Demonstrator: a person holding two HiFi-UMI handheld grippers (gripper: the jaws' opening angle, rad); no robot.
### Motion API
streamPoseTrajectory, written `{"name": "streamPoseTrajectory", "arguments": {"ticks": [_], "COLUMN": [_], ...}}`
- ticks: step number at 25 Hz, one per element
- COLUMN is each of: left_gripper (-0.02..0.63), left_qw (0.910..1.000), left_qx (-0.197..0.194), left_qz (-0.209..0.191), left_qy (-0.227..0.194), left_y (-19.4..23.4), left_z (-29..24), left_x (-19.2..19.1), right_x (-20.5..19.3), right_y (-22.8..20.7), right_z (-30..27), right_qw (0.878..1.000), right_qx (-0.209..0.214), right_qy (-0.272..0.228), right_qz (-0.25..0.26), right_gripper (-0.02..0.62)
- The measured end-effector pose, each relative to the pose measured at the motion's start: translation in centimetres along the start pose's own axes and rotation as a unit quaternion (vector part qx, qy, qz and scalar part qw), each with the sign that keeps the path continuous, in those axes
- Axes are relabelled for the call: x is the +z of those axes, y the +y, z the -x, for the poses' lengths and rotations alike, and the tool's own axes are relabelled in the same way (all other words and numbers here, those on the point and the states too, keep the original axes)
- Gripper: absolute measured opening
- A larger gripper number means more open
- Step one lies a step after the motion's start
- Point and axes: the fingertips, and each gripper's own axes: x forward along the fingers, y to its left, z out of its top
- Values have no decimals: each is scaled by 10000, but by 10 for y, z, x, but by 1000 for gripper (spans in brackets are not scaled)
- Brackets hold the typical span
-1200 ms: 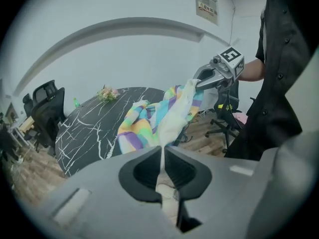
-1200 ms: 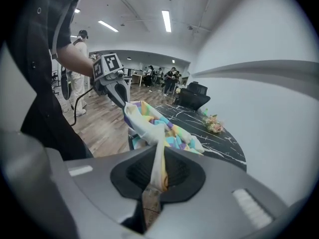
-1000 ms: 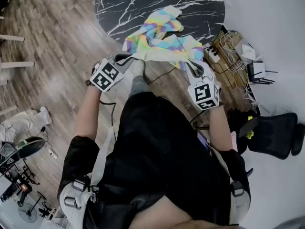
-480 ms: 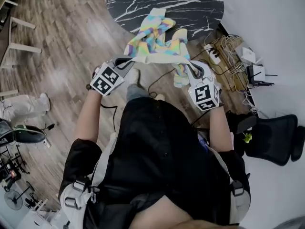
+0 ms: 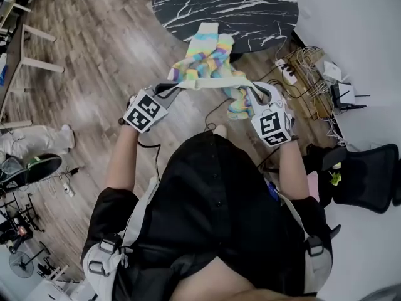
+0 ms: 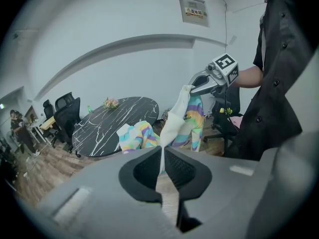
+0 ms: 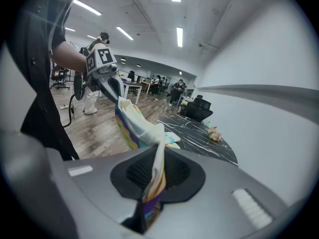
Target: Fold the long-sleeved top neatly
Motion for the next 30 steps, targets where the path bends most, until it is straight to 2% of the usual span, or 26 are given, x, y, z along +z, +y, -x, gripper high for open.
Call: {"name": "streamPoseTrajectory", "arguments": {"ticks": [18, 30], "left_gripper": [18, 18], "left_qw": [9985, 9942], "left_qx": [89, 480], "left_qz": [-147, -249], "left_qy": [-520, -932], "left_y": [-35, -23], "left_z": [98, 149], "left_x": [-42, -19], "right_x": [63, 100], "right_y": [88, 100], "right_z": [49, 75], "right_qw": [9984, 9948], "right_qx": [-441, -813], "right_qy": [130, -64], "right_qz": [331, 609], "right_gripper": [26, 26]}}
